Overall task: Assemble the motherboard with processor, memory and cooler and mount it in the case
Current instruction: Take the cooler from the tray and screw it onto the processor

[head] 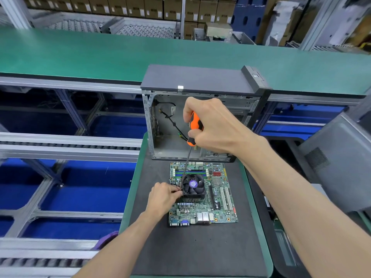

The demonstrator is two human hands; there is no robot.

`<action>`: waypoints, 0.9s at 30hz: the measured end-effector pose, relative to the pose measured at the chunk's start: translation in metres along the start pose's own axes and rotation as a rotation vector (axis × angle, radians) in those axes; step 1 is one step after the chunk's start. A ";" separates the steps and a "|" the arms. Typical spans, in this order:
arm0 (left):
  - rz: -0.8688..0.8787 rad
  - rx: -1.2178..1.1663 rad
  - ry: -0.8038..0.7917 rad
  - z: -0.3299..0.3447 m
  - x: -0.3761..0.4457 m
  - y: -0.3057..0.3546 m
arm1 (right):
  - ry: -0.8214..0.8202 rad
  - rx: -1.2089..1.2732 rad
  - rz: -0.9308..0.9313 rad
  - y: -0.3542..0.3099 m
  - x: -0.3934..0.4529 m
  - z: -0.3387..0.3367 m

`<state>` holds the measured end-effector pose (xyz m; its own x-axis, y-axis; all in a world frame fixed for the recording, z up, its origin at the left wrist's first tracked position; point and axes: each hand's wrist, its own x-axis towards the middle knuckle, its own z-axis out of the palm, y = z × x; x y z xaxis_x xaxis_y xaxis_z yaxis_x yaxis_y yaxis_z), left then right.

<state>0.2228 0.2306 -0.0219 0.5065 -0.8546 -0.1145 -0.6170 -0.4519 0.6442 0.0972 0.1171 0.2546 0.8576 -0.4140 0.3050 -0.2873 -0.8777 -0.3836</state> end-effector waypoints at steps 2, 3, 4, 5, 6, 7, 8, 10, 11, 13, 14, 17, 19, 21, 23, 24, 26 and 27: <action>-0.003 0.003 -0.003 0.000 0.000 0.000 | -0.003 0.004 0.008 0.000 0.000 0.000; -0.002 0.000 -0.006 -0.001 0.000 0.001 | -0.005 0.003 0.011 0.000 0.000 -0.001; 0.002 -0.009 -0.009 -0.001 0.000 0.000 | -0.010 0.000 0.012 0.000 0.000 -0.001; 0.006 -0.023 -0.014 0.000 0.000 0.000 | -0.016 -0.004 0.013 -0.001 0.000 -0.001; 0.011 -0.039 -0.019 0.000 0.000 0.000 | -0.023 -0.011 0.014 -0.001 0.000 0.000; 0.016 -0.051 -0.024 0.001 0.000 -0.001 | -0.032 -0.032 0.013 -0.001 0.001 0.001; 0.021 -0.062 -0.026 0.001 0.000 -0.002 | -0.041 -0.073 0.015 -0.003 0.003 0.002; 0.029 -0.084 -0.026 0.000 -0.001 -0.003 | -0.035 -0.231 0.033 -0.006 0.006 0.005; 0.036 -0.087 -0.027 0.000 -0.001 -0.003 | -0.018 -0.315 0.043 -0.006 0.007 0.004; 0.040 -0.087 -0.029 -0.001 -0.002 -0.004 | -0.027 -0.372 0.024 -0.008 0.009 0.000; 0.036 -0.093 -0.030 -0.001 -0.001 -0.004 | -0.067 -0.313 0.006 -0.009 0.010 -0.002; 0.031 -0.090 -0.027 0.000 0.000 -0.005 | -0.186 -0.155 -0.026 -0.012 0.014 -0.007; 0.036 -0.097 -0.032 0.000 0.000 -0.007 | -0.166 -0.218 -0.019 -0.015 0.017 -0.002; 0.032 -0.105 -0.034 0.000 -0.001 -0.007 | -0.088 -0.389 -0.015 -0.017 0.016 0.004; 0.036 -0.106 -0.040 0.000 -0.002 -0.006 | -0.048 -0.493 -0.035 -0.020 0.016 0.001; 0.037 -0.110 -0.042 0.000 -0.003 -0.006 | -0.078 -0.464 -0.044 -0.021 0.016 -0.001; 0.031 -0.116 -0.050 0.000 -0.003 -0.006 | -0.195 -0.277 -0.046 -0.023 0.018 -0.007; 0.028 -0.120 -0.053 0.000 -0.003 -0.006 | -0.243 -0.213 -0.038 -0.024 0.019 -0.008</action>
<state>0.2253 0.2355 -0.0250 0.4553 -0.8803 -0.1331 -0.5522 -0.3965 0.7334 0.1171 0.1287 0.2767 0.9389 -0.3325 0.0885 -0.3137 -0.9329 -0.1772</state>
